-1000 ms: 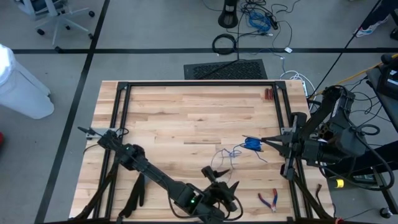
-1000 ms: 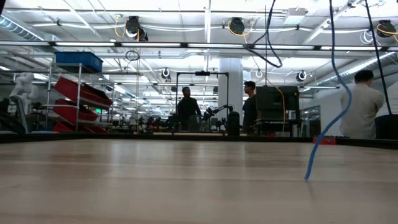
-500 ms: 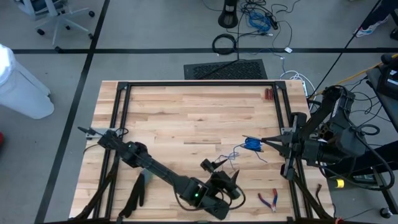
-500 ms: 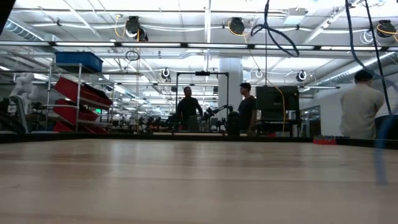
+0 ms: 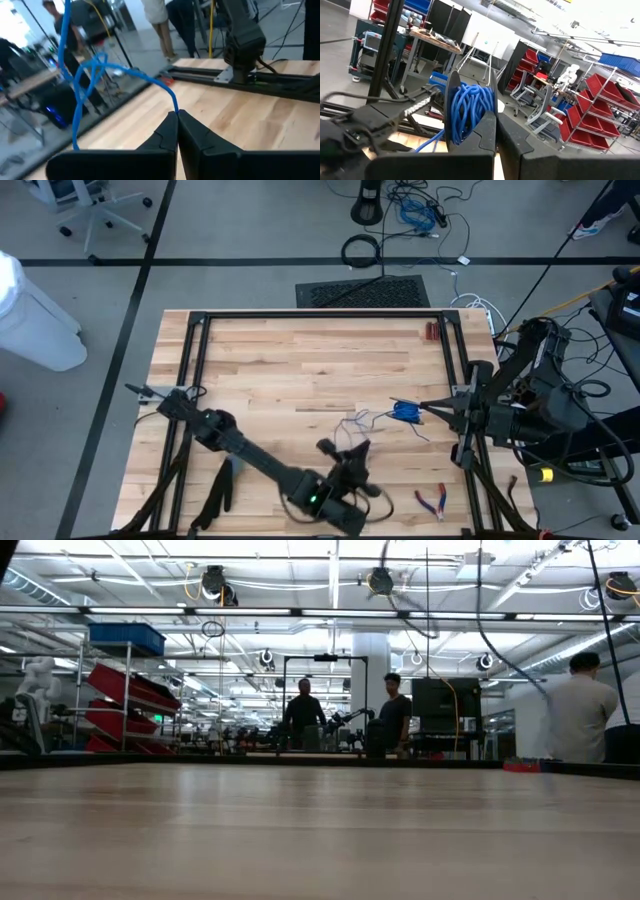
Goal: Coil cords
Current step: Coil the blue wire onto the black spool
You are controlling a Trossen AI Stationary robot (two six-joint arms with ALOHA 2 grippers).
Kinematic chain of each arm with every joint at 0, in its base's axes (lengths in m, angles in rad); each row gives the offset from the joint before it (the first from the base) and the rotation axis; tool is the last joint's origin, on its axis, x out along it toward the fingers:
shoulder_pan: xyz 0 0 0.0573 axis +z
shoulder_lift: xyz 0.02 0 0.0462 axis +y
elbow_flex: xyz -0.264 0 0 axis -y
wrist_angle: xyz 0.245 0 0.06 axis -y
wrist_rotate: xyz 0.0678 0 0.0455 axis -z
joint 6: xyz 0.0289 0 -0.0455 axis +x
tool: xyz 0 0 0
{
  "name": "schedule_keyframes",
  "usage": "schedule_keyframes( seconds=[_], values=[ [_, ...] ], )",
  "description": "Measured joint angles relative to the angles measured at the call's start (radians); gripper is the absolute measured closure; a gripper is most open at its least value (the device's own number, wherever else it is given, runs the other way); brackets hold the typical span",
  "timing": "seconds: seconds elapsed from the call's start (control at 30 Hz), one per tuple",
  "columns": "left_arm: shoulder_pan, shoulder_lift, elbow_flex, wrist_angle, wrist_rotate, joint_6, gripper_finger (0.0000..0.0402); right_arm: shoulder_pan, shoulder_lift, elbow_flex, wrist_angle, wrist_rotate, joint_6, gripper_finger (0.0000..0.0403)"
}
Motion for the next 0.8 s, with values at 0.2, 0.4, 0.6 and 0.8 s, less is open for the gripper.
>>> schedule_keyframes(
  seconds=[0.2, 0.4, 0.6, 0.8],
  values=[
    [-0.061, 0.000, 0.042, -0.006, -0.061, 0.077, 0.0392, 0.000, 0.000, 0.000, 0.000, 0.005, -0.002, 0.0403],
    [-0.073, -0.001, 0.056, 0.020, -0.078, 0.075, 0.0391, 0.000, 0.000, 0.000, 0.000, 0.005, -0.003, 0.0403],
    [-0.059, 0.000, 0.056, 0.034, 0.076, 0.072, 0.0313, 0.000, 0.000, 0.000, 0.000, 0.005, -0.007, 0.0403],
    [-0.043, -0.002, 0.052, 0.038, 0.083, -0.006, 0.0204, 0.000, 0.000, 0.000, 0.000, 0.004, -0.007, 0.0403]
  ],
)
